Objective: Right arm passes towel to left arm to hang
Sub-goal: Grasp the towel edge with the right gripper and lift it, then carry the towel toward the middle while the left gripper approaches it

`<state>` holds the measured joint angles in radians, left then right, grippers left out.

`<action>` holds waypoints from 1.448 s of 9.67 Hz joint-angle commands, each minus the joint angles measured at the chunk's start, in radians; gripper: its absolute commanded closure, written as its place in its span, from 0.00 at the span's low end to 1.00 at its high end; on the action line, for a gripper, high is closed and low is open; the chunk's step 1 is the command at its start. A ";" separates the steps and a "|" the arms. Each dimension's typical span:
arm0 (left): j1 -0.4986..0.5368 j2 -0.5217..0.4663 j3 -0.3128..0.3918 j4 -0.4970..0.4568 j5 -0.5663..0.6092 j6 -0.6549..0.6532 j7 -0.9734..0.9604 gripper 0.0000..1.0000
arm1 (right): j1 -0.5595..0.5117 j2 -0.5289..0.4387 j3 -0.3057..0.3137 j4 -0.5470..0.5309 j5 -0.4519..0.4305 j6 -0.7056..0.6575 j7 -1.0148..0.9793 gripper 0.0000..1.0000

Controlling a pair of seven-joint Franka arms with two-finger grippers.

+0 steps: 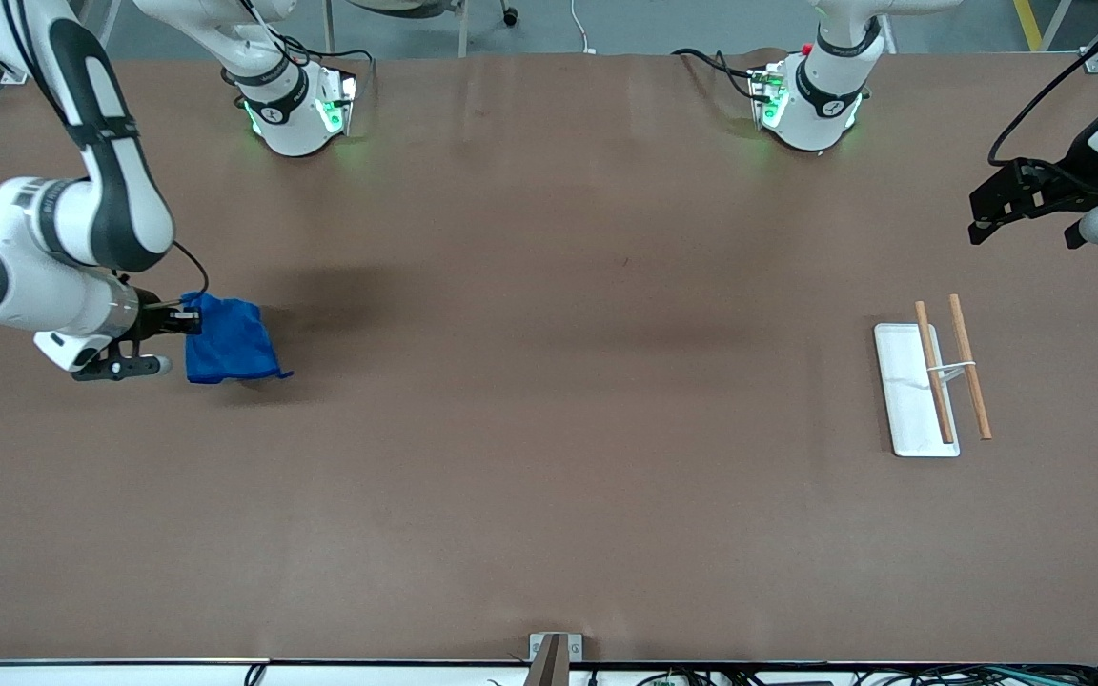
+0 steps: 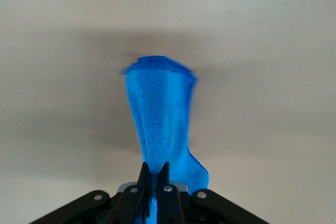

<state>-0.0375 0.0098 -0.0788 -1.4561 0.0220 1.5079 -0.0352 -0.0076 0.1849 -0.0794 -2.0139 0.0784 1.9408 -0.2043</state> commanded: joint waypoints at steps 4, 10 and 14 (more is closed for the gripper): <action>-0.018 0.063 -0.010 -0.007 -0.046 -0.014 0.015 0.00 | 0.029 -0.029 0.156 0.132 0.339 -0.071 0.020 1.00; -0.005 0.226 -0.012 -0.295 -0.864 0.291 0.166 0.00 | 0.057 0.001 0.432 0.129 0.864 0.174 0.022 1.00; -0.015 0.353 -0.048 -0.420 -1.357 0.304 0.389 0.00 | 0.057 0.057 0.613 0.135 1.268 0.397 0.020 1.00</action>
<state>-0.0532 0.3272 -0.0975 -1.8261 -1.2318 1.7925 0.2831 0.0648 0.2333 0.4808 -1.8843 1.2572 2.2932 -0.1852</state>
